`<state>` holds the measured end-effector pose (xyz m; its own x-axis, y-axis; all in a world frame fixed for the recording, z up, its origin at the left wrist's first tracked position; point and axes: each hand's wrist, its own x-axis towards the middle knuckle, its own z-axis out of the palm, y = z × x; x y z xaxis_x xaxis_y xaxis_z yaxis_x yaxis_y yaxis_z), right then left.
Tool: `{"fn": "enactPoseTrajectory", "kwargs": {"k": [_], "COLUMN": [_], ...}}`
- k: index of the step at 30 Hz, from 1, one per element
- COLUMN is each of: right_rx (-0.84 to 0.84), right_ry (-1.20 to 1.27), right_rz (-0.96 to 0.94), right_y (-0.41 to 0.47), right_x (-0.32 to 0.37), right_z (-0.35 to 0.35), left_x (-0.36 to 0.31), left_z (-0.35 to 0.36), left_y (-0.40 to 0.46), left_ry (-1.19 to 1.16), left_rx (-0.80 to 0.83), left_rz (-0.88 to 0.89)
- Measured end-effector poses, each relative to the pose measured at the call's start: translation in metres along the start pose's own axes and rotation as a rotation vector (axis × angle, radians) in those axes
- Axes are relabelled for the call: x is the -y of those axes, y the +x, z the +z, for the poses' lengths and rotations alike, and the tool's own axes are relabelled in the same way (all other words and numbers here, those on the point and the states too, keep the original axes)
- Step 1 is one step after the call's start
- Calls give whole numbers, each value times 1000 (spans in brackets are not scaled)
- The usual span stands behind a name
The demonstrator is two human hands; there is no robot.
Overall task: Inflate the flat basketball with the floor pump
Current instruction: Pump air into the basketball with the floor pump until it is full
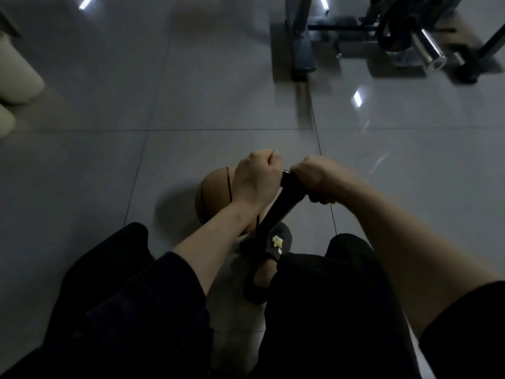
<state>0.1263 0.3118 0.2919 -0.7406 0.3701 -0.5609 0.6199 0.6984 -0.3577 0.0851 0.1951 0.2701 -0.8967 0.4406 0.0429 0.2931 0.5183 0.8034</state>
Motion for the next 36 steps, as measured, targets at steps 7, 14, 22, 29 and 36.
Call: {"fn": "enactPoseTrajectory", "kwargs": {"k": [7,14,22,29,36], "right_rx": [-74,13,-18,113,-15], "right_ry": [-320,-364,-369,-201,-35], "right_rz": [-166,-150,-162,-60,-49], "right_y": [43,77,91,41,5], "right_x": [-37,-54,-36,-36,-7], "right_z": [98,115,133,119,8], "left_x": [83,135,155,114,-4], "left_z": [55,109,97,39,-35], "left_y": [-12,-2,-7,-25,15], "left_ry": [-65,-64,-48,40,536], "left_rx": [49,16,-51,447,614], "left_rz": [-95,-34,-141,-111,255]}}
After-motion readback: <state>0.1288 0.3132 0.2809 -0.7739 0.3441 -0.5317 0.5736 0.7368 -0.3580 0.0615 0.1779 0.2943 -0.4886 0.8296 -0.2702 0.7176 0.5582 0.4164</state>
